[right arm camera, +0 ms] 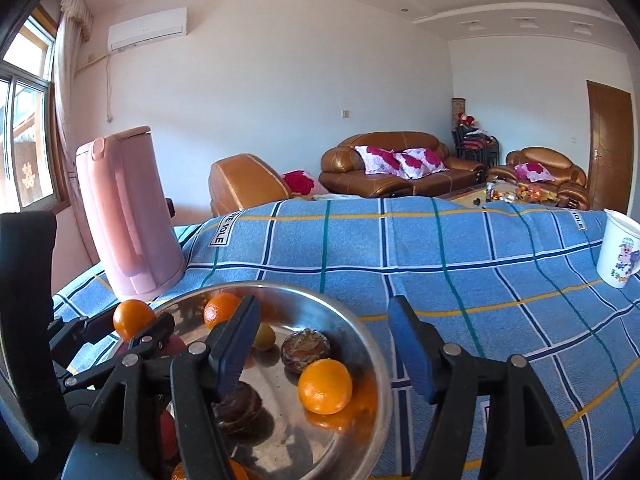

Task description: Organize fruits

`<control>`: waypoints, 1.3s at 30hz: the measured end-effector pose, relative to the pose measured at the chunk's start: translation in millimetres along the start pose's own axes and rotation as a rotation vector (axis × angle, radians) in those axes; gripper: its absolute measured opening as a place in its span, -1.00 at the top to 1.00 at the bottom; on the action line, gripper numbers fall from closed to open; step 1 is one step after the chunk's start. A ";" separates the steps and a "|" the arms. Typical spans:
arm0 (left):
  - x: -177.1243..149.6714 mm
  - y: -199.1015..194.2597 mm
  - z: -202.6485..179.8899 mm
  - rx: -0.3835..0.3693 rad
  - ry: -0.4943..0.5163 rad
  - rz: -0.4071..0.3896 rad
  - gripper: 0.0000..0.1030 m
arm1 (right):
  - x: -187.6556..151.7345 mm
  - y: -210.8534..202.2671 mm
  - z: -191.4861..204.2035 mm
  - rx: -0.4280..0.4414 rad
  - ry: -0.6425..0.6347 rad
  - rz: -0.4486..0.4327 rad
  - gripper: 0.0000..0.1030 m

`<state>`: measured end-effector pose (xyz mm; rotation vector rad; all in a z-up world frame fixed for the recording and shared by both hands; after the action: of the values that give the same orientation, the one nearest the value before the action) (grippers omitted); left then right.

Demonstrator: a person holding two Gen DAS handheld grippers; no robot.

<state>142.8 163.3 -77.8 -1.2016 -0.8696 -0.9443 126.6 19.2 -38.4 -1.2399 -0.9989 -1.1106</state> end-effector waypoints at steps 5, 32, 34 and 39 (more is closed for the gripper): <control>7.1 -9.7 1.5 0.020 0.007 -0.056 -0.93 | 3.3 -1.4 -12.7 -0.025 0.038 -0.009 -0.52; 19.3 -76.4 24.2 0.081 -0.164 -0.280 -1.00 | 29.5 -46.4 -23.2 -0.039 -0.015 -0.218 -0.74; 17.4 -81.1 28.1 0.093 -0.182 -0.281 -1.00 | 30.5 -51.4 -25.3 -0.043 -0.013 -0.231 -0.74; 15.3 -87.6 30.3 0.112 -0.190 -0.284 -1.00 | 36.7 -70.4 -32.5 -0.048 -0.003 -0.290 -0.74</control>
<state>65.5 182.2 -27.7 -1.1010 -1.2535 -1.0042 64.1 -16.2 8.4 -1.1582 -1.1861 -1.3627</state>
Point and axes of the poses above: each gripper's, at about its wrist camera, not at the fingertips, and y roughly the way its jaws point, z to its left, x to its top, the point moved 10 cm from there along y, roughly the way its jaws point, and after that the axes turned 13 degrees about -z, right-handed, at the moved point
